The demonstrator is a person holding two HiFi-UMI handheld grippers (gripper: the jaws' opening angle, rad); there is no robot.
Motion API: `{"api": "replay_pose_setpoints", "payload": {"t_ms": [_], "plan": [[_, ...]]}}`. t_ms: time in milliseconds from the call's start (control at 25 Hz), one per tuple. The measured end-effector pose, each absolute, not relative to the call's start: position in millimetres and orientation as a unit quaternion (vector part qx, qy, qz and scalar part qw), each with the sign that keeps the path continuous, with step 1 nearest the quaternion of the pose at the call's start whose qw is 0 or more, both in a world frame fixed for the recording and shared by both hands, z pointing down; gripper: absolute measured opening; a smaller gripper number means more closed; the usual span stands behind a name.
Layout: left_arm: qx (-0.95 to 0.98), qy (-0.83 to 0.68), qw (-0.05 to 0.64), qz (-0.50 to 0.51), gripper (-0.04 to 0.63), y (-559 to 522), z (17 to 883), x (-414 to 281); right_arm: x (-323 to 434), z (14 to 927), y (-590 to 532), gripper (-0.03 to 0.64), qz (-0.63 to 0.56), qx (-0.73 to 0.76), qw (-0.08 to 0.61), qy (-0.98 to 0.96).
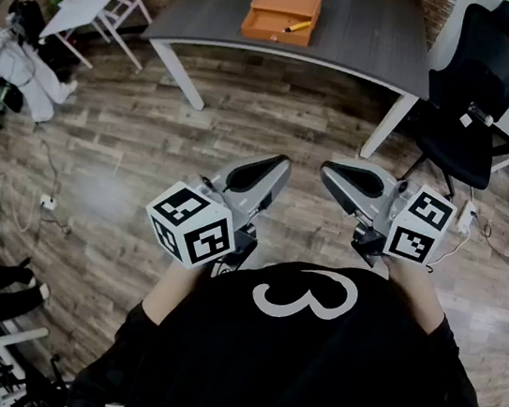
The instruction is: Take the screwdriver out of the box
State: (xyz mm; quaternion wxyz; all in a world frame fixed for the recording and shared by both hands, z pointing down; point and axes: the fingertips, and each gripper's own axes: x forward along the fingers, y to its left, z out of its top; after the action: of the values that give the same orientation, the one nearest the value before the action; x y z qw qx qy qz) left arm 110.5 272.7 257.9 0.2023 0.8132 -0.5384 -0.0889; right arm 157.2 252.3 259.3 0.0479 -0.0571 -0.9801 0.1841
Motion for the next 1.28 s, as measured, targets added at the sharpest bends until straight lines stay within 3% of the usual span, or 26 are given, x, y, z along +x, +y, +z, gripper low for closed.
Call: {"api": "replay_pose_setpoints", "payload": {"t_ms": [1280], "plan": [[0.819,-0.527,0.214,-0.076,0.014,287,291,15,55,295,265,0.002,0.204,-0.04,0.064,-0.976]]}}
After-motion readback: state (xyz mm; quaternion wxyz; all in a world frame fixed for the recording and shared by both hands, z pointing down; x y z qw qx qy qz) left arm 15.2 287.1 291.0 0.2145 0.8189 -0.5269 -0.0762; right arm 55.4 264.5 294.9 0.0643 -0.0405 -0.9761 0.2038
